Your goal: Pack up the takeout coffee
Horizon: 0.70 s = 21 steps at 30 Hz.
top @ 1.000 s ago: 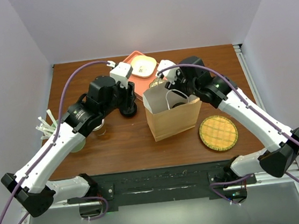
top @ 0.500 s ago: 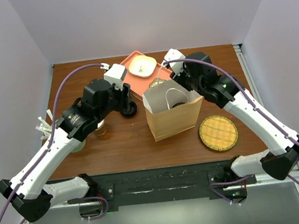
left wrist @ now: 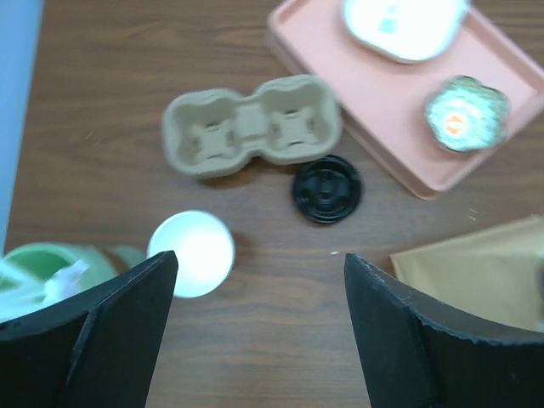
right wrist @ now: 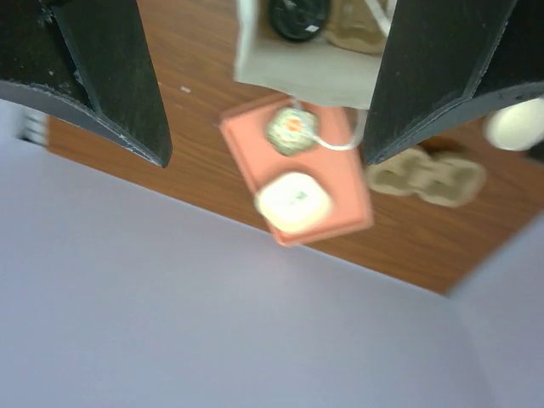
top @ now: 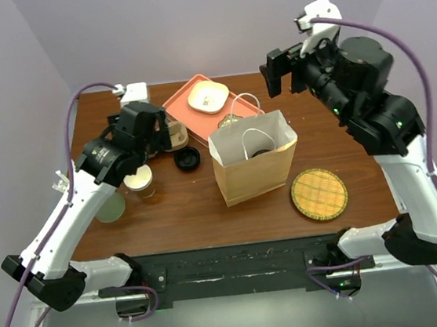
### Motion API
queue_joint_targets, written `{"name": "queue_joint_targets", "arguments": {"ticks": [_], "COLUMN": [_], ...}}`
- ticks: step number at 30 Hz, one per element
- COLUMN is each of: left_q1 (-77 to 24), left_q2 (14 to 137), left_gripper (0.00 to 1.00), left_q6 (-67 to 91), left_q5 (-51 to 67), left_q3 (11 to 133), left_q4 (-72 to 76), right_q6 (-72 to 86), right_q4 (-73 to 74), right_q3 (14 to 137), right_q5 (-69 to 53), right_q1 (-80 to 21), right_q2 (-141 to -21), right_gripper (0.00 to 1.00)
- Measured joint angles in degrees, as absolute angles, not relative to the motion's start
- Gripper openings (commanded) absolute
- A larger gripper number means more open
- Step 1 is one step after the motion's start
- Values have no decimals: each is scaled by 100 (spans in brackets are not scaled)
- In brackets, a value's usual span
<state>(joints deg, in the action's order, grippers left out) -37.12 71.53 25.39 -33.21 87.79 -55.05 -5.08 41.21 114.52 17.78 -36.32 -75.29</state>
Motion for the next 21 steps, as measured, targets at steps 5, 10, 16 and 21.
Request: {"name": "queue_joint_targets", "arguments": {"ticks": [5, 10, 16, 21], "left_q1": [-2596, -1669, -1479, -1350], "left_q2": [7157, 7037, 6860, 6667], "left_gripper": [86, 79, 68, 65], "left_q6": [3400, 3695, 3750, 3750], "left_q5": [-3509, -3741, -3909, -3752], "left_q3": [8770, 8392, 7915, 7876], "left_q4": [-6462, -7004, -7166, -7120], "right_q6": [445, 1017, 967, 860], "right_q4": [3723, 3544, 3618, 3743], "right_q3": [11039, 10245, 10049, 10049], "right_q5": [805, 185, 45, 43], "right_q1": [-3632, -3632, -3632, -3632], "right_q2": [-6888, -6134, -5804, -5784], "right_gripper": [99, 99, 99, 99]}}
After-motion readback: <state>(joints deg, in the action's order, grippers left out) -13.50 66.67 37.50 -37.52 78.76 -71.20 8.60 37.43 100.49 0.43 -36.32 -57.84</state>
